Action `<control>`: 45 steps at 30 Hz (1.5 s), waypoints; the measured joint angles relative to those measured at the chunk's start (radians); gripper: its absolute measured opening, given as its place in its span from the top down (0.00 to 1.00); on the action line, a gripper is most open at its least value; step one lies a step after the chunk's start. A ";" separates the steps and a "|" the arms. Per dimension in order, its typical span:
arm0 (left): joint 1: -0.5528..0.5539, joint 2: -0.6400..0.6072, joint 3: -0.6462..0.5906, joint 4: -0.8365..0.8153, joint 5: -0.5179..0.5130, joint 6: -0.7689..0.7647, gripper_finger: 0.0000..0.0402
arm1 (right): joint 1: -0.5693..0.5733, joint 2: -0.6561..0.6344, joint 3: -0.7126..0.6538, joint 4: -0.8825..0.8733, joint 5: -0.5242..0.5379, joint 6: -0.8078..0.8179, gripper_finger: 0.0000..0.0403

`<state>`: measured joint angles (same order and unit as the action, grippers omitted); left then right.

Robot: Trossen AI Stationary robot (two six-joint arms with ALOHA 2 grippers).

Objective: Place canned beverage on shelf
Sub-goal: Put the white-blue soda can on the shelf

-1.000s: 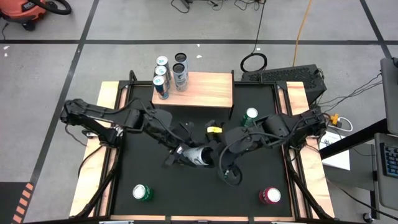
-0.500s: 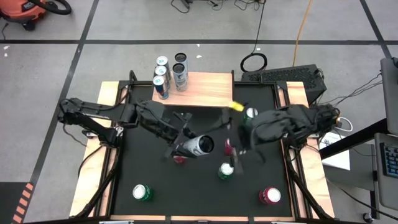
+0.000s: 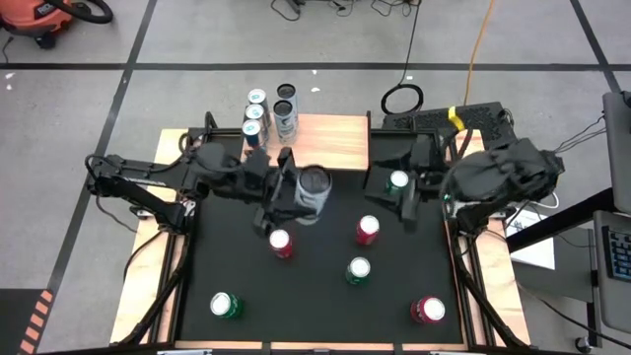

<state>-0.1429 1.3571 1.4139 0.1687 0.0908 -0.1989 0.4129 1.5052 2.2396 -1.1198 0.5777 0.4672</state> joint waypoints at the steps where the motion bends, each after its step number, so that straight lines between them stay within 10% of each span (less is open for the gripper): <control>1: -0.001 0.000 0.000 0.027 -0.016 0.001 0.34 | 0.007 0.002 -0.011 0.001 0.003 0.010 0.13; 17: -0.001 0.000 0.000 0.295 -0.154 0.074 0.34 | -0.007 0.012 -0.393 0.619 0.023 0.006 0.13; 45: -0.016 0.012 0.000 0.291 -0.212 0.003 0.34 | -0.176 0.027 -0.406 0.877 -0.234 -0.203 0.02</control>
<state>-0.1593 1.3693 1.4143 0.4599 -0.1211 -0.1959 0.2370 1.5322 1.8332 -0.2430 0.3441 0.2638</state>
